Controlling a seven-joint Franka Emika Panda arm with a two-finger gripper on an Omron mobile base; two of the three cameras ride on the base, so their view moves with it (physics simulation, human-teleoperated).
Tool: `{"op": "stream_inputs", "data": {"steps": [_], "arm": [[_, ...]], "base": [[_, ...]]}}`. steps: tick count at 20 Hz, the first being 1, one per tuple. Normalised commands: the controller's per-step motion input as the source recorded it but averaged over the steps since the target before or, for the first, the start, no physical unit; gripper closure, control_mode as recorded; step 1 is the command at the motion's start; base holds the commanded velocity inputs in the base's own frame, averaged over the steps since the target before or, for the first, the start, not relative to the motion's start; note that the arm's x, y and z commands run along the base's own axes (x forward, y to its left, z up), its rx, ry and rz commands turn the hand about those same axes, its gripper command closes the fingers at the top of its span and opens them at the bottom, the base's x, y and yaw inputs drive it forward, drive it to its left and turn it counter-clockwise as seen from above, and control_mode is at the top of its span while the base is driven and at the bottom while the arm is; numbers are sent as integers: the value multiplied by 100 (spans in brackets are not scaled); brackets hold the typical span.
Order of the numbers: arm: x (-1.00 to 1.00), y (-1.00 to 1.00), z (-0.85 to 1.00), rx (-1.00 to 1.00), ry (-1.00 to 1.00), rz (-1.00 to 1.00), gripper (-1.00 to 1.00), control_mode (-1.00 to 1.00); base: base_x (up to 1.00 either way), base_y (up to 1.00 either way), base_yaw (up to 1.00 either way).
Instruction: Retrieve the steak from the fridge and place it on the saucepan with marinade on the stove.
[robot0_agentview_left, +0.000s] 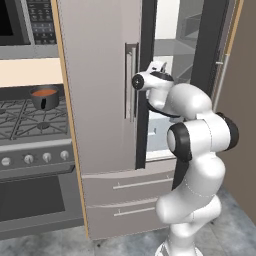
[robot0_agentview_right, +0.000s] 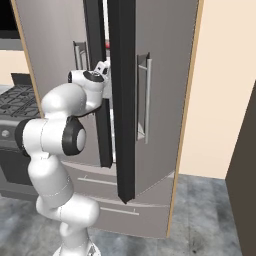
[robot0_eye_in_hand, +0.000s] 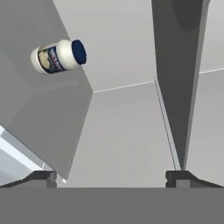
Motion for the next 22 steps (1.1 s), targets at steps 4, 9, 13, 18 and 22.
{"op": "stream_inputs", "data": {"steps": [4,9,13,18,22], "arm": [[27,-20,-7,-1,0,-8,-100,-100],[-1,-56,-11,-1,4,-24,-100,-100],[-18,-93,-12,0,8,-33,-100,-100],[-26,-100,-10,0,7,-33,-100,-100],[-23,-100,-13,0,8,-31,-100,-100]], "base": [[0,0,0],[0,0,0],[0,0,0],[0,0,0],[0,0,0]]}}
